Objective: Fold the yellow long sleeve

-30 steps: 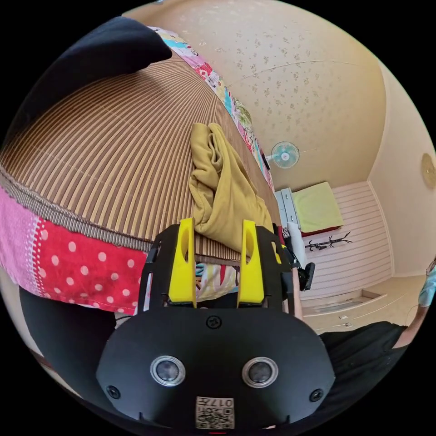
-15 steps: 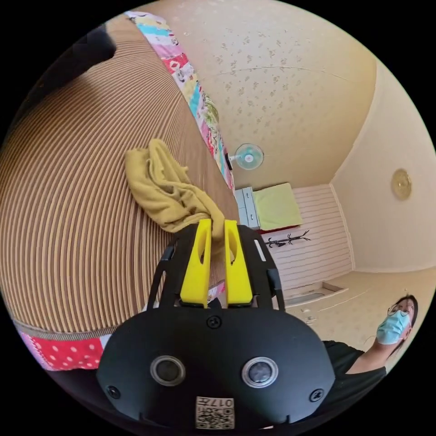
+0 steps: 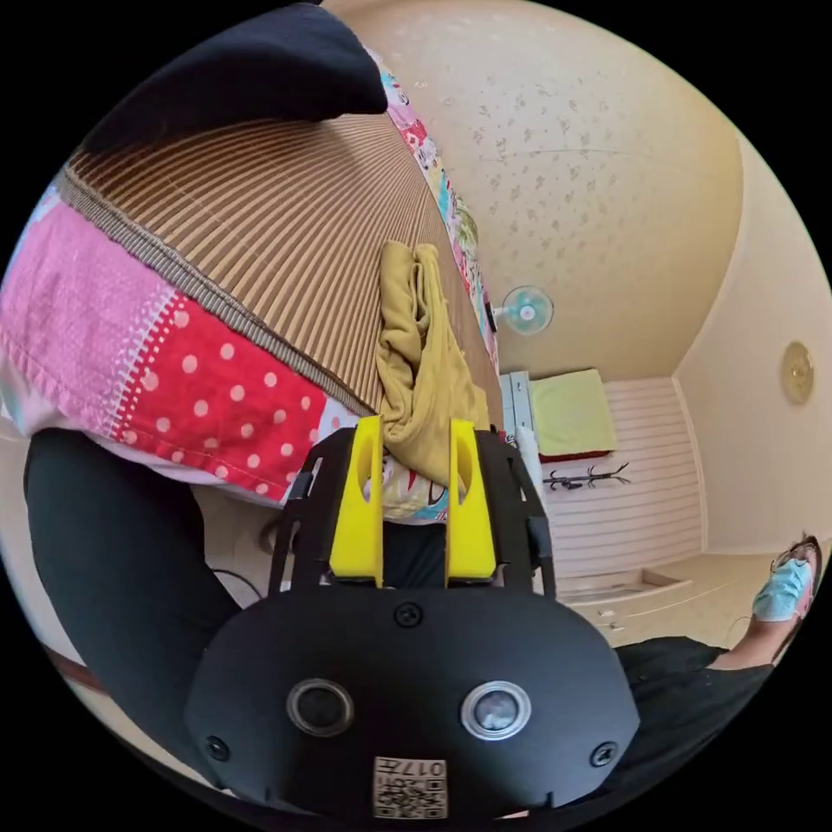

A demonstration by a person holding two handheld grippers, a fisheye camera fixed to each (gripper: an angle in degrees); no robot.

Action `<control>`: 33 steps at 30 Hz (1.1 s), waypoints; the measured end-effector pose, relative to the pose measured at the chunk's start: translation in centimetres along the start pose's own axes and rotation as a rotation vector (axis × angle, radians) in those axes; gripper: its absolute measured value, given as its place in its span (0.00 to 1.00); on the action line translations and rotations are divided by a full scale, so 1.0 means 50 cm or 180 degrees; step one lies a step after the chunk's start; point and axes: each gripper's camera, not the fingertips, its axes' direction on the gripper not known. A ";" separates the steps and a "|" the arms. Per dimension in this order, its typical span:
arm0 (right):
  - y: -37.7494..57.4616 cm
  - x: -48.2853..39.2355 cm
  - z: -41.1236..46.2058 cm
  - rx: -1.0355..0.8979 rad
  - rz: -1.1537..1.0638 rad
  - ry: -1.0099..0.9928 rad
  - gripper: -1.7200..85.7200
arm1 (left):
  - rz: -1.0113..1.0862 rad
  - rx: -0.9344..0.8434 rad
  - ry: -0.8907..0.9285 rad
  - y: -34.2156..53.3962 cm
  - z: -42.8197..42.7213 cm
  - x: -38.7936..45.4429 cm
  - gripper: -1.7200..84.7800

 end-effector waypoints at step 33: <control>0.178 -0.844 0.729 -0.2182 -0.2994 0.2224 0.12 | 0.0588 -0.0119 -0.0181 0.056 0.030 0.051 0.07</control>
